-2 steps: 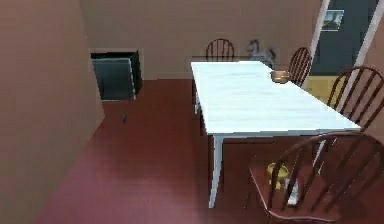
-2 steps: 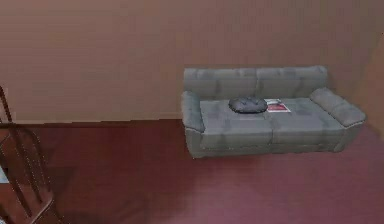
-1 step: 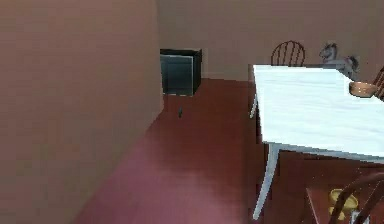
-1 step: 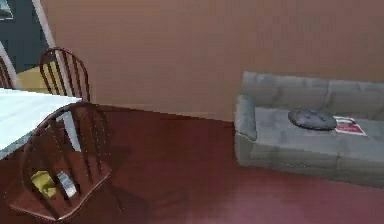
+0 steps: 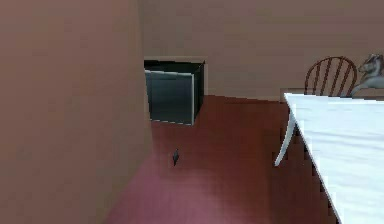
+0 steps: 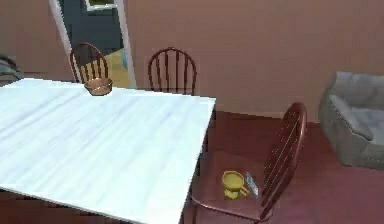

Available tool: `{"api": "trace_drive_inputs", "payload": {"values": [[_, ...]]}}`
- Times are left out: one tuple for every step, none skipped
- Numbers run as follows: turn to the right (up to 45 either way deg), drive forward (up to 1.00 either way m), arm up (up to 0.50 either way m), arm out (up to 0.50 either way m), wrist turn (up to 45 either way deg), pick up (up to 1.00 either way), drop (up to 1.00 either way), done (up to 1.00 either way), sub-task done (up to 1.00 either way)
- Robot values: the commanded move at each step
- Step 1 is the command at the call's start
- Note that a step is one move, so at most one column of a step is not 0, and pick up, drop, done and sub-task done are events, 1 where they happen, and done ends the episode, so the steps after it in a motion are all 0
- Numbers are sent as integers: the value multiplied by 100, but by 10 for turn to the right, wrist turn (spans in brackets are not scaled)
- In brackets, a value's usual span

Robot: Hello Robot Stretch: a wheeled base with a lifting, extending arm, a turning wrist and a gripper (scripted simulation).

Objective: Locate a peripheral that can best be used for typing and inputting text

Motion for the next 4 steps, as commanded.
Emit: {"api": "trace_drive_inputs", "payload": {"values": [[-240,0,0,0,0,0,0,0,0],[0,10,0,0,0,0,0,0,0],[360,0,0,0,0,0,0,0,0],[0,100,0,0,0,0,0,0,0]]}}
